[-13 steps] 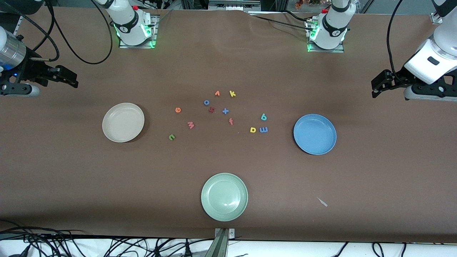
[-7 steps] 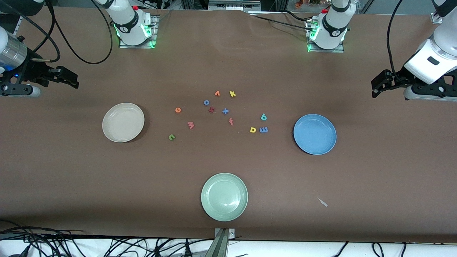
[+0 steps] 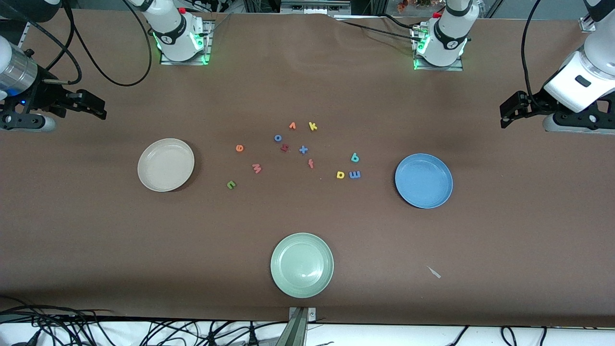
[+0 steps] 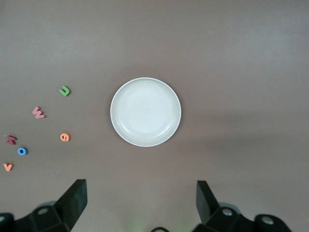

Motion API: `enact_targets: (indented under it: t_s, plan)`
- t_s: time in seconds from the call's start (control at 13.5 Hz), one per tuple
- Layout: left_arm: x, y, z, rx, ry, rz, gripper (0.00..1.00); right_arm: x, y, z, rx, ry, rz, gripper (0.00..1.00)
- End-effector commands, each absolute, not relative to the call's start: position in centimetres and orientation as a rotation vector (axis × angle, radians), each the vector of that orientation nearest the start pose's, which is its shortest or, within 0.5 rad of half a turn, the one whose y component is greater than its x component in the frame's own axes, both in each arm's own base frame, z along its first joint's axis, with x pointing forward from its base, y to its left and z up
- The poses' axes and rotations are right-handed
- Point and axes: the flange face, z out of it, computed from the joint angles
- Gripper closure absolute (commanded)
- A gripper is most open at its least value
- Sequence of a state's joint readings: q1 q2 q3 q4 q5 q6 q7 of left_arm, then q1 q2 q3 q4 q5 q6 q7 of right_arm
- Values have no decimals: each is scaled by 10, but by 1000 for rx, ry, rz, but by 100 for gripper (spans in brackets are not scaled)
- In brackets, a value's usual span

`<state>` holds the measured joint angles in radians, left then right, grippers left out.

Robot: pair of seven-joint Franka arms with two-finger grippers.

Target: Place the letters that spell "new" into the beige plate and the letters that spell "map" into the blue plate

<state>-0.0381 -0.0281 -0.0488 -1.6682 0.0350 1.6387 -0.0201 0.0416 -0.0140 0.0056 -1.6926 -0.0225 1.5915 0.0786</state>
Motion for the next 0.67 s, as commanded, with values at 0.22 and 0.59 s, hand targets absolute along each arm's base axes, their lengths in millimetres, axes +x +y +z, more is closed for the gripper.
enact_targets:
  t_s: [0.22,0.59]
  plan:
    - [550,-42,606,-3120,87,25,0,543,23,577,-3155,62,117,0]
    - [551,-41,606,-3121,82,27,0,543,23,577,-3155,62,117,0]
